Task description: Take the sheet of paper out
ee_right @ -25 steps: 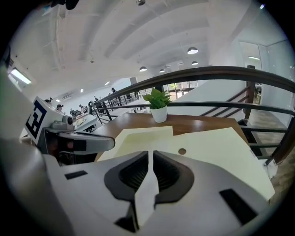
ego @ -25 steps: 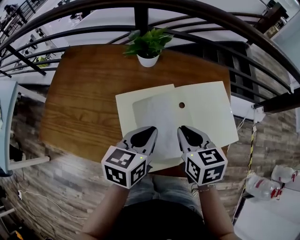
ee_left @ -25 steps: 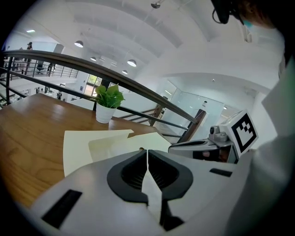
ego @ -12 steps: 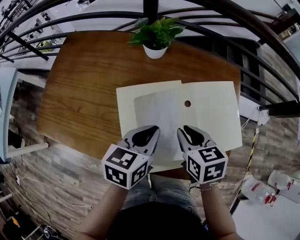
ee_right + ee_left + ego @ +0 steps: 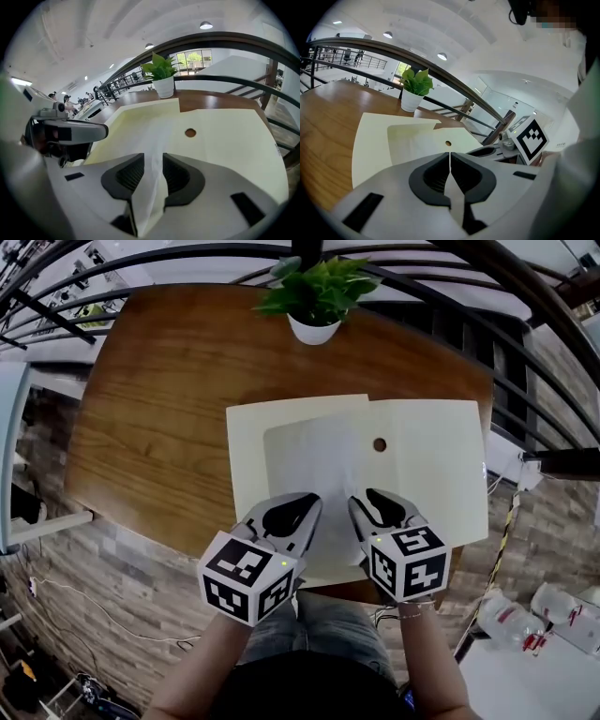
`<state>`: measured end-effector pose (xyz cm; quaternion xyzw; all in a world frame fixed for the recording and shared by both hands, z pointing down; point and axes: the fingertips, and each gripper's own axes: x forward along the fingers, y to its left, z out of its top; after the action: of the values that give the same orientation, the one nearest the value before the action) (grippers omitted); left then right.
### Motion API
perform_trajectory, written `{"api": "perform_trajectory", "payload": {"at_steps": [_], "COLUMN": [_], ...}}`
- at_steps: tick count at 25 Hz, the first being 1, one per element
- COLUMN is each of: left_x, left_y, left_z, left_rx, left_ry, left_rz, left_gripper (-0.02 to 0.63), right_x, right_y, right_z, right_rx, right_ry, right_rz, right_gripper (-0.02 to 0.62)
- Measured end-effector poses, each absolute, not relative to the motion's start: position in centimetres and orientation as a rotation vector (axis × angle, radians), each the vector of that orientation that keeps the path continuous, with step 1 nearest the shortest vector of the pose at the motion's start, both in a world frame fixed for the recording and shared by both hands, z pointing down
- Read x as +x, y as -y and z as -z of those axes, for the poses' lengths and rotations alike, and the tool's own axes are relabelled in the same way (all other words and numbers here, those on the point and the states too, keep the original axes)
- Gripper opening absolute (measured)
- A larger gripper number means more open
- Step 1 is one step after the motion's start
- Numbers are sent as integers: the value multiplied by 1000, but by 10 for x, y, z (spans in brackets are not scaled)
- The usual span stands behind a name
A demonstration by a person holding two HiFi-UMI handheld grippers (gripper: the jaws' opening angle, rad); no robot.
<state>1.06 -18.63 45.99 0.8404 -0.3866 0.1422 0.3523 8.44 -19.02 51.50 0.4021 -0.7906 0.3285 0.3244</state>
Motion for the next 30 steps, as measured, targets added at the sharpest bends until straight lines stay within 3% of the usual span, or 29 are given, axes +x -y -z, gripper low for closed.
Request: {"api": "perform_trajectory", "payload": {"at_steps": [15,30], "left_x": [14,17], "left_y": [192,192], "left_z": [-462,-463], "left_rx": [2177,2161], "left_ry": [1007,1042], "left_rz": [-374,-358], "left_gripper": [21,21], "right_x": [84,94], "right_y": [190,197], "right_z": [-551,-556], "right_rx": [953,969], "right_ry": [1978,1935], "right_rz": [-838,-859], "right_gripper": [129,32]}}
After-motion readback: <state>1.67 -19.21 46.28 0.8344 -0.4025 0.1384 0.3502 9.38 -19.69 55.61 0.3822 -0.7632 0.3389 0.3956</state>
